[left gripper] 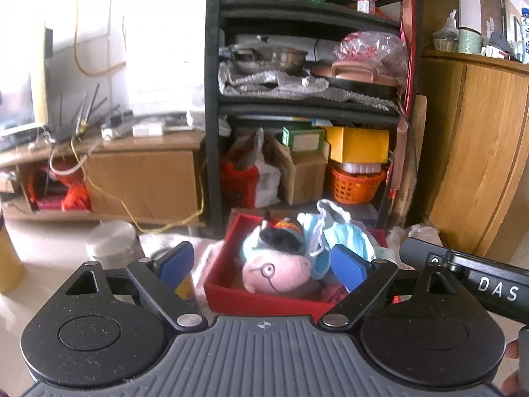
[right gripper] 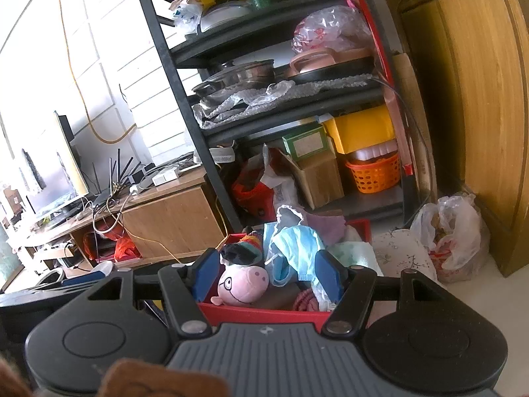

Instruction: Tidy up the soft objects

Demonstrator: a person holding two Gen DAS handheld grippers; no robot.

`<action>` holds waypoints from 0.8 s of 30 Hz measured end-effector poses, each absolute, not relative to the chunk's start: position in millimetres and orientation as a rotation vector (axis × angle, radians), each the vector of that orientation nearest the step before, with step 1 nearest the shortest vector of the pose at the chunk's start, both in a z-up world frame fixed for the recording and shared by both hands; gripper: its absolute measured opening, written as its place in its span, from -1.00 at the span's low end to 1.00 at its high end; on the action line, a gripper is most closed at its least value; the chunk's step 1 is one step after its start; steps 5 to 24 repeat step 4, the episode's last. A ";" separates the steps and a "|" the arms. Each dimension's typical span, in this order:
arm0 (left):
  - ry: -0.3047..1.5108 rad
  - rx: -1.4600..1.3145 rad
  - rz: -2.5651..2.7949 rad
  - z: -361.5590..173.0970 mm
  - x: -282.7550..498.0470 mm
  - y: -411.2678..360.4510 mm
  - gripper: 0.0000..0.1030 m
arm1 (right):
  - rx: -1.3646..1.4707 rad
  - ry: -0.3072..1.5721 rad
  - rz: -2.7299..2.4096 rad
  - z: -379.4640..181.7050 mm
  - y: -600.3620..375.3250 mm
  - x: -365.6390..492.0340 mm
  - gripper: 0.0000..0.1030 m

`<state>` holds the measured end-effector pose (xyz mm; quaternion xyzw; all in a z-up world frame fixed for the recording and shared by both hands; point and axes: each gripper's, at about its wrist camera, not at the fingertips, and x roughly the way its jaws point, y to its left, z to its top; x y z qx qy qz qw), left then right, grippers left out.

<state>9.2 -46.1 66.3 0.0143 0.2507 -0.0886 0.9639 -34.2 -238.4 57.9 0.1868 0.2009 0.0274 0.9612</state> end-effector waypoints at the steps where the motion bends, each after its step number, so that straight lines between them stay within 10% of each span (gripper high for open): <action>1: 0.499 0.027 -0.181 66.3 8.1 -45.5 0.73 | 0.383 0.404 0.057 58.2 -238.7 -34.2 -0.31; 24: 0.483 0.034 -0.152 65.1 8.5 -43.8 0.89 | 0.397 0.387 0.047 59.1 -241.3 -36.9 -0.27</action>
